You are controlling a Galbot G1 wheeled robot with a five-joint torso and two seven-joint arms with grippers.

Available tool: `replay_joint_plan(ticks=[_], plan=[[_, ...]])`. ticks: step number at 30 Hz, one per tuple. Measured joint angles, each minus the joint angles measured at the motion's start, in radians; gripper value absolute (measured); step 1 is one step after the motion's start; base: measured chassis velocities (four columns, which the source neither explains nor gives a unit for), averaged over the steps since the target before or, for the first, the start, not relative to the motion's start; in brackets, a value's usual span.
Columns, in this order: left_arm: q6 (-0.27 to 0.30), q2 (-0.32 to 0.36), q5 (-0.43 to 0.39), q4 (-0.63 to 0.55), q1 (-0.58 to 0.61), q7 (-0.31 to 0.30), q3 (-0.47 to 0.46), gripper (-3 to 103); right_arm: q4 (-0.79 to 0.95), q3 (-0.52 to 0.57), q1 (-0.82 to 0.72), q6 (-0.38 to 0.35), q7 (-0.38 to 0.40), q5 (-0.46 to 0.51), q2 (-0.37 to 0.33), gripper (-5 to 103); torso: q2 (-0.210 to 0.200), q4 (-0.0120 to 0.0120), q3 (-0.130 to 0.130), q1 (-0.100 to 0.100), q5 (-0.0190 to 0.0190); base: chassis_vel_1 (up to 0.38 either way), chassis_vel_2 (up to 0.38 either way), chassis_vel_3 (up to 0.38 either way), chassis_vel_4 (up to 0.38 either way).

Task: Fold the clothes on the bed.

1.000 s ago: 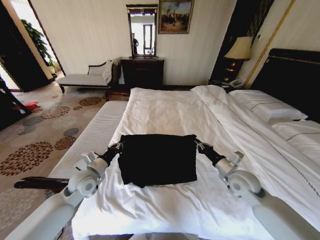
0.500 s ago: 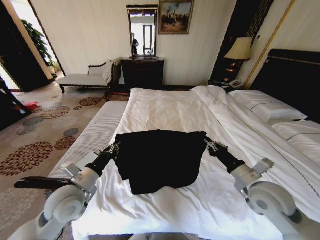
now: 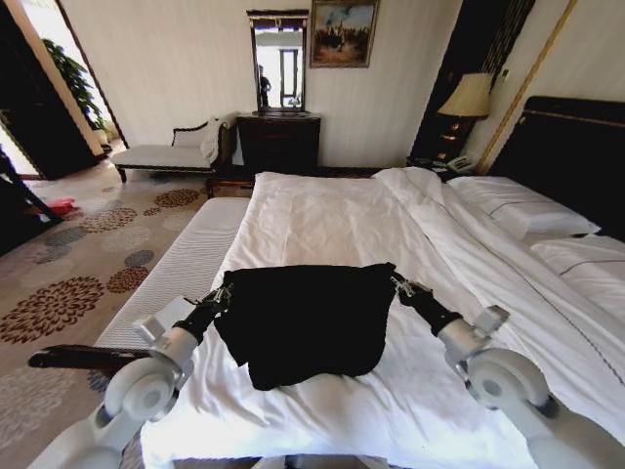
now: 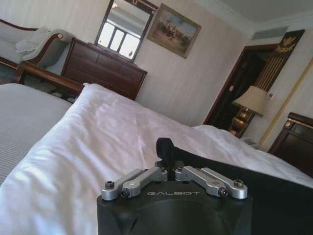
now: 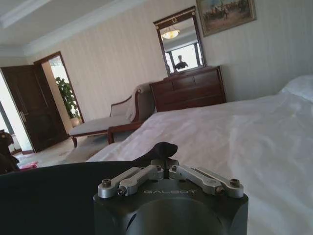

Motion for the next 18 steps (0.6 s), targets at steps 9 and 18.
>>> replay_joint_plan(ticks=[9,18], plan=[[-0.005,-0.016,0.012,0.244,-0.289,0.038,0.208,2,-0.287,-0.294,0.331,0.021,-0.013,-0.016,0.015,0,0.000,0.0004,0.000,0.000,0.0003,0.000,0.000,0.000,0.000],[-0.025,-0.060,0.022,0.445,-0.479,0.077,0.365,2,-0.440,-0.442,0.502,0.043,-0.034,-0.025,0.031,0,0.000,0.0002,0.000,0.000,-0.0002,0.000,0.000,0.000,0.000]])
